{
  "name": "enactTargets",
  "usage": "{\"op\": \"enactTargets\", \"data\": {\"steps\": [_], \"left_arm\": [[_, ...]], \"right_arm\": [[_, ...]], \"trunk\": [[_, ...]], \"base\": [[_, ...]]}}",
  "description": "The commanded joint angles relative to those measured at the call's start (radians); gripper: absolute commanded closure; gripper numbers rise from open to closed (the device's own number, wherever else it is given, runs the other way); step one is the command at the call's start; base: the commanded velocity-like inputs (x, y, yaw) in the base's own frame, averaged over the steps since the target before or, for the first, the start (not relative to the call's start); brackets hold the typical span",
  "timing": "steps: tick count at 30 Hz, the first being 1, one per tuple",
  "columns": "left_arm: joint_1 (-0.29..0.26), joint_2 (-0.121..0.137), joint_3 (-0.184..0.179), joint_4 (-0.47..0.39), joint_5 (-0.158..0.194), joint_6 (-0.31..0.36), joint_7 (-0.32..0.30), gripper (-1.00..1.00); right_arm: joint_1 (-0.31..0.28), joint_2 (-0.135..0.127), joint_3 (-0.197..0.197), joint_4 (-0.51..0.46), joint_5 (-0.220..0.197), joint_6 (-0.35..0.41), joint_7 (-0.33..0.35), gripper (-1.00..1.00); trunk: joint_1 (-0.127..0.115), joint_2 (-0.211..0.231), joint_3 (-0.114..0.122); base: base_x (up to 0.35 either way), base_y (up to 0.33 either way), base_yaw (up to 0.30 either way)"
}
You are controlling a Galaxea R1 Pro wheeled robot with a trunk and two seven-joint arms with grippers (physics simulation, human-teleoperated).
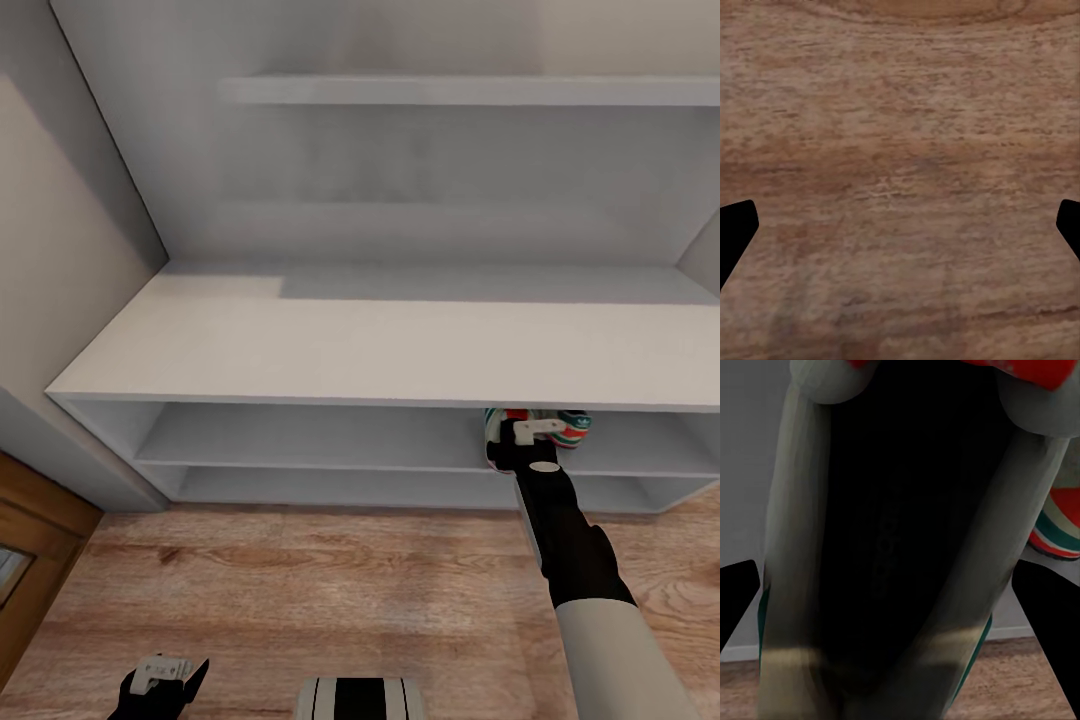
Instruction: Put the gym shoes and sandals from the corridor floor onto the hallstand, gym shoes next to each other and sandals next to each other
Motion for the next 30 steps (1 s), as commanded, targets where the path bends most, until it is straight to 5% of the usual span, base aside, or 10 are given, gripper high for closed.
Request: {"op": "enactTargets", "data": {"steps": [1,30], "left_arm": [[-0.001,0.000,0.008,0.000,-0.008,-0.004,-0.005,-1.00],[-0.001,0.000,0.008,0.000,-0.009,-0.004,-0.005,-1.00]], "right_arm": [[0.000,0.001,-0.001,-0.001,0.002,0.004,-0.001,1.00],[0.000,0.001,-0.002,-0.002,0.002,0.004,0.000,1.00]], "trunk": [[0.000,0.000,-0.001],[0.000,0.000,-0.001]], "base": [[0.003,0.000,0.000],[0.044,0.000,0.000]]}}
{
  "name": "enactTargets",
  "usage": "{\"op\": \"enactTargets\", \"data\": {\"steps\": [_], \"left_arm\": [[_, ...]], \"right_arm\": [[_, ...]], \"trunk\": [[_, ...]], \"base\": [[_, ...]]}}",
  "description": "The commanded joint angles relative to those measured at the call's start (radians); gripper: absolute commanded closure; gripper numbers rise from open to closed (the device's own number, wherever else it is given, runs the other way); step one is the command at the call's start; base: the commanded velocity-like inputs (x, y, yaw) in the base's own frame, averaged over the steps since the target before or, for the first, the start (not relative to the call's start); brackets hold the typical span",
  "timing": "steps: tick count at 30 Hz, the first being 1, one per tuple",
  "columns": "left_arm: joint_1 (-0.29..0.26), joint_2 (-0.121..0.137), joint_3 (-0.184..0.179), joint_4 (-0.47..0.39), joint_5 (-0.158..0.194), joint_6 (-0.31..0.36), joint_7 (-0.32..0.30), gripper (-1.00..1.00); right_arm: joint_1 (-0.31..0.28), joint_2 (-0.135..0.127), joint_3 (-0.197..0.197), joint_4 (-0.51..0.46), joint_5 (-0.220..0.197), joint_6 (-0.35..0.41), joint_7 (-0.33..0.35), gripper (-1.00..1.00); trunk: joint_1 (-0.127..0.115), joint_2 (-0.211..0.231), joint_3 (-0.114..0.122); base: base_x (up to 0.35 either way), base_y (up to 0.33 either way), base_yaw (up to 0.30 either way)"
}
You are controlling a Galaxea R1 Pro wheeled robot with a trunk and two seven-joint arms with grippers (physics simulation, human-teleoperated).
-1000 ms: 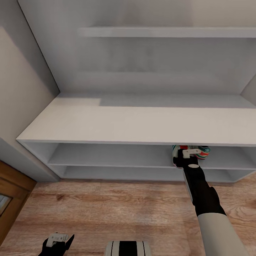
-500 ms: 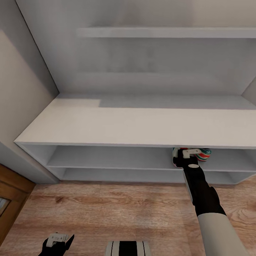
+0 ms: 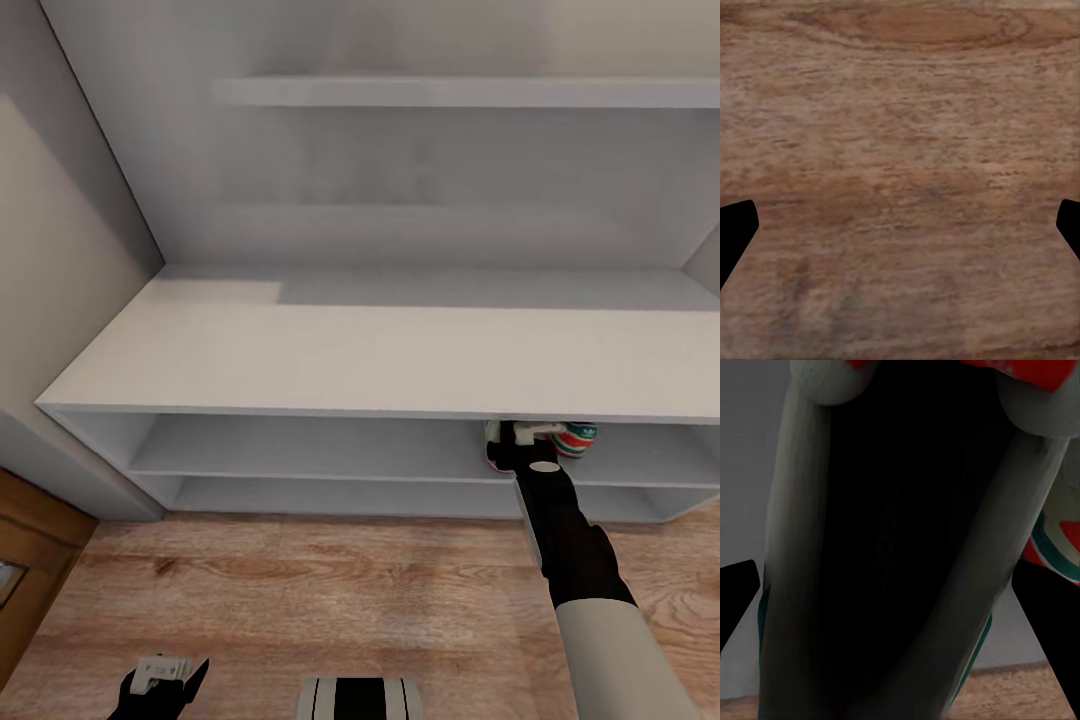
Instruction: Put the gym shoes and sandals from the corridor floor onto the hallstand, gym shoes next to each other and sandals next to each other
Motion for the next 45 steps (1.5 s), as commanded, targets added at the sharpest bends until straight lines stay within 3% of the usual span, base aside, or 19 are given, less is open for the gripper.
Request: {"op": "enactTargets", "data": {"steps": [1,45], "left_arm": [[-0.001,0.000,0.009,0.000,-0.008,-0.004,-0.005,-1.00],[-0.001,0.000,0.008,-0.001,-0.008,-0.005,-0.005,-1.00]], "right_arm": [[0.000,0.001,-0.001,-0.001,0.002,0.004,-0.001,1.00],[0.000,0.001,0.000,-0.002,0.002,0.004,-0.001,1.00]], "trunk": [[0.000,0.000,-0.001],[0.000,0.000,-0.001]], "base": [[0.027,0.000,0.000],[0.039,-0.013,0.000]]}}
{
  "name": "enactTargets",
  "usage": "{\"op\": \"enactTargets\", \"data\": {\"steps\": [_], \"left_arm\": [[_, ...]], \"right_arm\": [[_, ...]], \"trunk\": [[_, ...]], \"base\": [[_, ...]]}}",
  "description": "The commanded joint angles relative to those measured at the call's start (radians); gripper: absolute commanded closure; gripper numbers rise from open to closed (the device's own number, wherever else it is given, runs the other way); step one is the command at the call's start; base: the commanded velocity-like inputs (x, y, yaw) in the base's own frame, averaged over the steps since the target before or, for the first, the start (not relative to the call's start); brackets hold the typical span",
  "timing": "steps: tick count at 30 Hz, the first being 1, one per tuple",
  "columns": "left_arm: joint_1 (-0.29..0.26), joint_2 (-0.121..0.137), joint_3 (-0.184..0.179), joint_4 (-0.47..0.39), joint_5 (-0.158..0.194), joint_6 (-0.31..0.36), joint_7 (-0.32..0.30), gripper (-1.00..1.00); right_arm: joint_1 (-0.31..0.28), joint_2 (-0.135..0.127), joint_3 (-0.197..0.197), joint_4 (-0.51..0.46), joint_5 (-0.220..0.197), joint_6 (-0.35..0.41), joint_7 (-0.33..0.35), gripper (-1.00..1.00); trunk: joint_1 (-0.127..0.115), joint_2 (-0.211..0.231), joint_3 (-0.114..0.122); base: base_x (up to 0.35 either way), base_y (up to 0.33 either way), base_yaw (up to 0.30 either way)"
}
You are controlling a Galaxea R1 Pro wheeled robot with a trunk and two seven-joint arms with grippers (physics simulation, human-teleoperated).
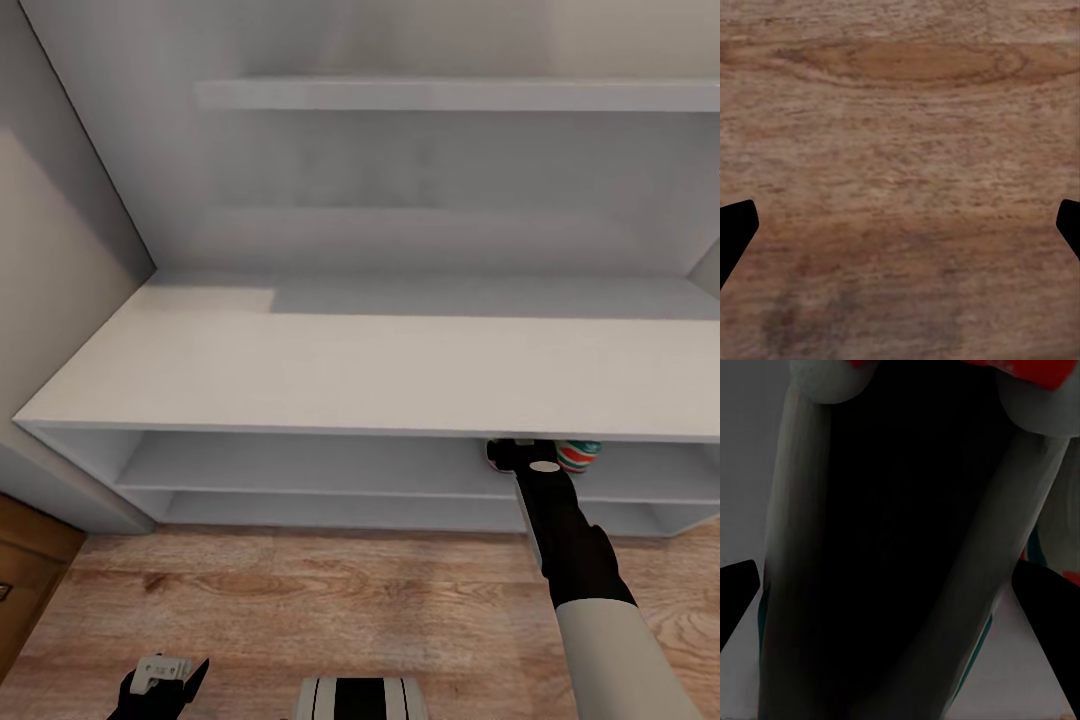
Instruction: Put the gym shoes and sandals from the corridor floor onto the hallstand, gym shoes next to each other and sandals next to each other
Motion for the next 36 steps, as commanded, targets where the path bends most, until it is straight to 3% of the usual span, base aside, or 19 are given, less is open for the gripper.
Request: {"op": "enactTargets", "data": {"steps": [1,21,22,36], "left_arm": [[-0.001,-0.001,0.009,0.000,-0.008,-0.005,-0.005,-1.00],[-0.001,0.000,0.009,0.000,-0.008,-0.004,-0.005,-1.00],[-0.001,0.000,0.009,0.000,-0.008,-0.004,-0.005,-1.00],[-0.001,0.000,0.009,0.001,-0.008,-0.004,-0.005,-1.00]], "right_arm": [[-0.001,0.001,-0.001,-0.001,0.002,0.004,-0.001,1.00],[0.000,0.001,-0.001,-0.001,0.002,0.005,-0.001,1.00],[0.000,0.001,-0.001,-0.001,0.002,0.005,-0.001,-1.00],[-0.001,0.001,0.000,0.000,0.002,0.006,-0.001,-1.00]], "trunk": [[0.000,0.000,-0.001],[0.000,0.000,-0.001],[0.000,0.000,-0.001],[0.000,0.000,-0.001]], "base": [[-0.056,-0.034,0.000],[-0.027,-0.027,0.000],[0.000,0.000,0.000],[-0.026,0.000,0.000]]}}
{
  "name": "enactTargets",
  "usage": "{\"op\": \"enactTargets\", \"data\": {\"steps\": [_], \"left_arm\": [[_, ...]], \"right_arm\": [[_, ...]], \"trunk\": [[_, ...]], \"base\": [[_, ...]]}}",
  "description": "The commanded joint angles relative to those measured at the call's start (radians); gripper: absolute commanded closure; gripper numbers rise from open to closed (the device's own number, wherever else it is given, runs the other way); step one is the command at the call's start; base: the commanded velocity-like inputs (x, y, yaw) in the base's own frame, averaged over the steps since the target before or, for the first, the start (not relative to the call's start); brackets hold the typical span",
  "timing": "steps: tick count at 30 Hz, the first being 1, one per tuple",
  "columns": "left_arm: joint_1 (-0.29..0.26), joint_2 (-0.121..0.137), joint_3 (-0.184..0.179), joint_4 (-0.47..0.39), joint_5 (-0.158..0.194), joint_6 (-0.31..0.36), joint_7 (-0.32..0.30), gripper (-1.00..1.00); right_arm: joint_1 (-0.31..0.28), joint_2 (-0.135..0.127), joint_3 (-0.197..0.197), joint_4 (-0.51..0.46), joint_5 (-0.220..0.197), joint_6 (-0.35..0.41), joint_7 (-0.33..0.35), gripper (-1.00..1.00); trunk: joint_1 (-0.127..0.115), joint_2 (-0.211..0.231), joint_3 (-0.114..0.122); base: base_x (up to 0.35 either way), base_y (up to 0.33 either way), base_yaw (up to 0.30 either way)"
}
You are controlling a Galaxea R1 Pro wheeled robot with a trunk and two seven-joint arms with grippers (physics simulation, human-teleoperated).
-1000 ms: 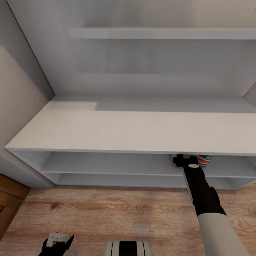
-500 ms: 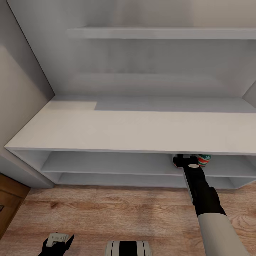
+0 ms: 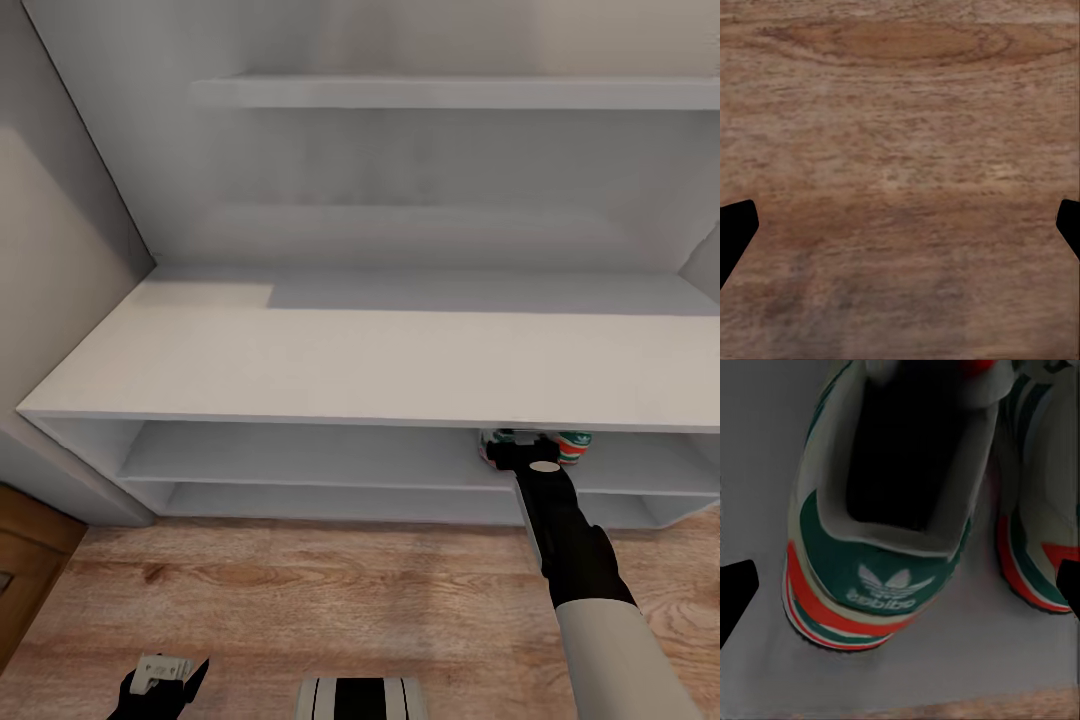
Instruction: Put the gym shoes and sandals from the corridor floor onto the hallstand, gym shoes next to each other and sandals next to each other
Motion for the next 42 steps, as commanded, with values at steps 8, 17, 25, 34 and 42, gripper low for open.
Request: {"op": "enactTargets", "data": {"steps": [8,17,25,34,42], "left_arm": [[-0.001,0.000,0.009,0.001,-0.008,-0.005,-0.005,-1.00],[-0.001,0.000,0.009,0.001,-0.008,-0.004,-0.005,-1.00],[-0.001,0.001,0.010,0.000,-0.008,-0.004,-0.005,-1.00],[-0.001,0.001,0.010,-0.001,-0.007,-0.004,-0.005,-1.00],[-0.001,0.001,0.010,0.000,-0.007,-0.004,-0.004,-1.00]], "right_arm": [[0.000,0.001,-0.001,-0.001,0.002,0.004,-0.001,-1.00],[0.000,0.001,-0.001,-0.001,0.002,0.004,-0.001,-1.00],[0.000,0.001,-0.001,-0.002,0.002,0.004,0.000,-1.00],[0.000,0.001,0.003,0.001,0.002,0.003,0.001,-1.00],[0.004,0.006,0.003,0.093,0.003,0.002,0.001,-1.00]], "trunk": [[-0.001,0.000,-0.001],[-0.001,0.000,-0.001],[-0.001,0.000,-0.001],[-0.001,0.000,-0.001],[-0.001,0.000,-0.001]], "base": [[-0.289,0.000,0.000],[-0.332,0.000,0.000],[-0.335,0.000,0.000],[-0.336,0.000,0.000],[-0.266,0.000,0.000]]}}
